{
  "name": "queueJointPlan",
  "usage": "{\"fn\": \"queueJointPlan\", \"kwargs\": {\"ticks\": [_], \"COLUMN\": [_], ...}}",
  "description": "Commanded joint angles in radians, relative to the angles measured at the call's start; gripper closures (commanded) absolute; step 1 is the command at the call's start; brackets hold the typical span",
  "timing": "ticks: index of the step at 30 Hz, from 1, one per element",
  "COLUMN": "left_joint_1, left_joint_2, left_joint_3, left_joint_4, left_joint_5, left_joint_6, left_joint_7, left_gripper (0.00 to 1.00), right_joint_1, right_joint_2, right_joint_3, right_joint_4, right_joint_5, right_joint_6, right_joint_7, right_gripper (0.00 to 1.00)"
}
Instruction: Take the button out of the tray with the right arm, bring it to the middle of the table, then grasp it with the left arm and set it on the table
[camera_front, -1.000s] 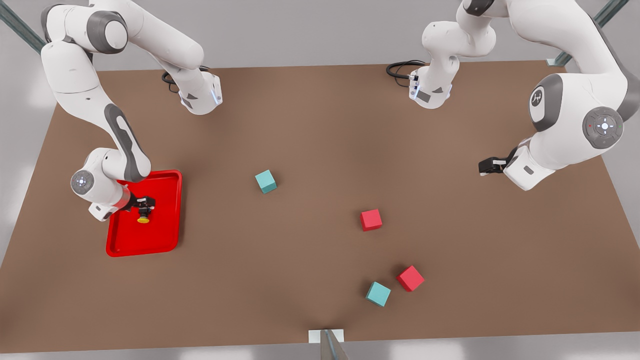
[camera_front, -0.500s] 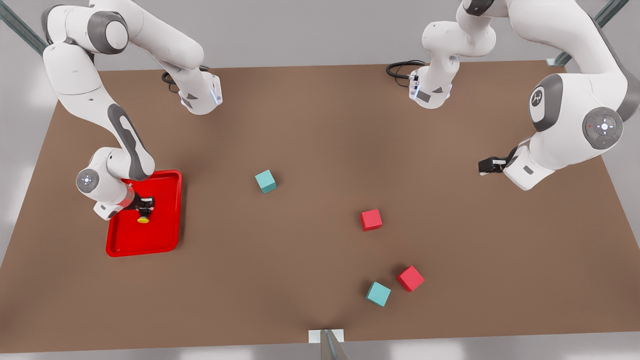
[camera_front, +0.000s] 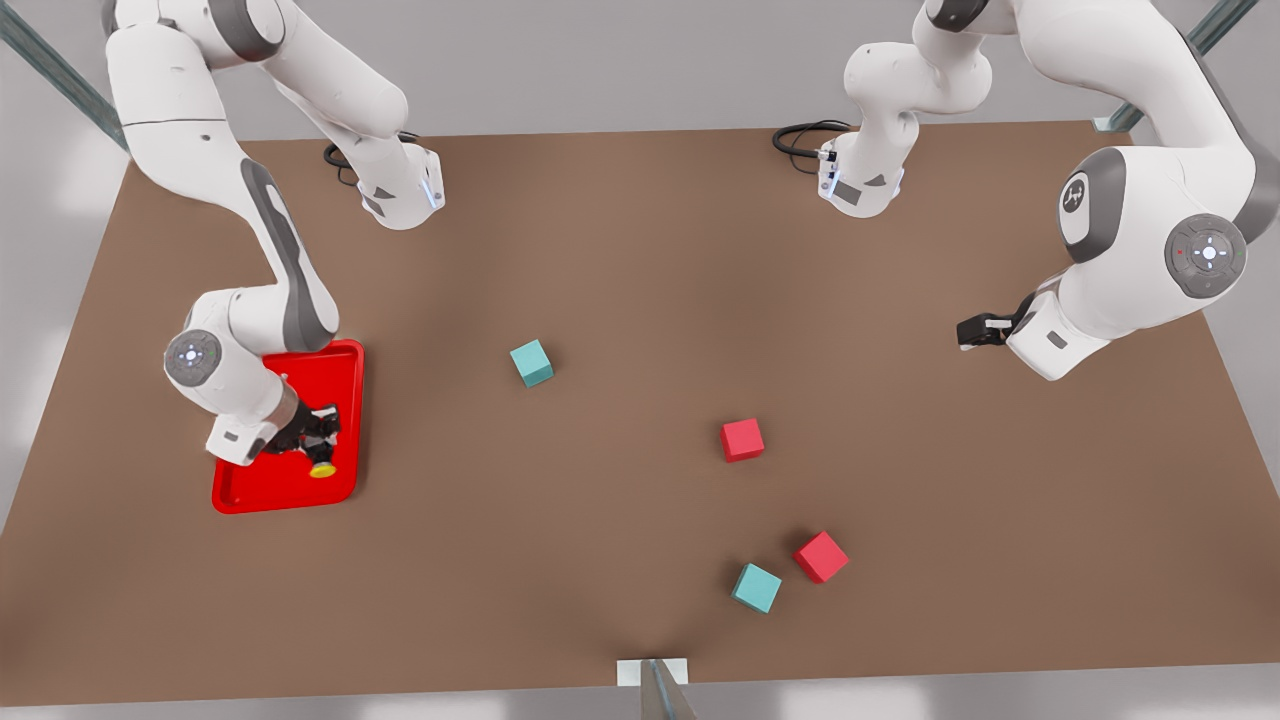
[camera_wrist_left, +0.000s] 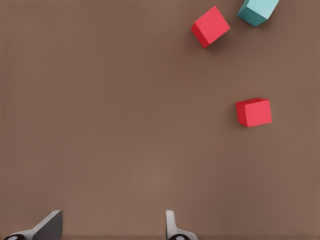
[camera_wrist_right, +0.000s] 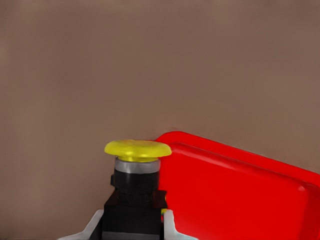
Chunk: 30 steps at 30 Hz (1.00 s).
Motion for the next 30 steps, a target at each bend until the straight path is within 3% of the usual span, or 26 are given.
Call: {"fn": "queueJointPlan", "kwargs": {"ticks": [1, 9, 17, 20, 25, 30], "left_joint_1": [0.000, 0.000, 0.000, 0.000, 0.000, 0.000], "left_joint_2": [-0.002, -0.002, 0.000, 0.000, 0.004, 0.006], "left_joint_3": [0.000, 0.001, 0.001, 0.000, 0.001, 0.001], "left_joint_4": [0.000, 0.000, 0.000, 0.000, 0.000, 0.000], "left_joint_5": [0.001, 0.001, 0.001, 0.001, 0.001, 0.001], "left_joint_6": [0.000, 0.000, 0.003, 0.004, 0.006, 0.006], "left_joint_7": [0.000, 0.000, 0.000, 0.000, 0.000, 0.000], "left_gripper": [0.00, 0.00, 0.00, 0.00, 0.00, 0.00], "right_joint_1": [0.041, 0.463, 0.908, 1.065, 1.276, 1.316], "right_joint_2": [0.004, 0.031, 0.340, 0.509, 0.661, 0.735], "right_joint_3": [0.025, 0.025, 0.014, -0.075, -0.267, -0.296], "right_joint_4": [0.037, 0.148, 0.537, 0.800, 1.051, 1.143], "right_joint_5": [-0.016, -0.006, 0.043, 0.047, 0.055, 0.066], "right_joint_6": [-0.170, -0.257, -0.257, -0.280, -0.285, -0.272], "right_joint_7": [0.191, 0.710, 1.253, 1.359, 1.517, 1.587], "right_gripper": [0.61, 0.61, 0.61, 0.60, 0.59, 0.59]}}
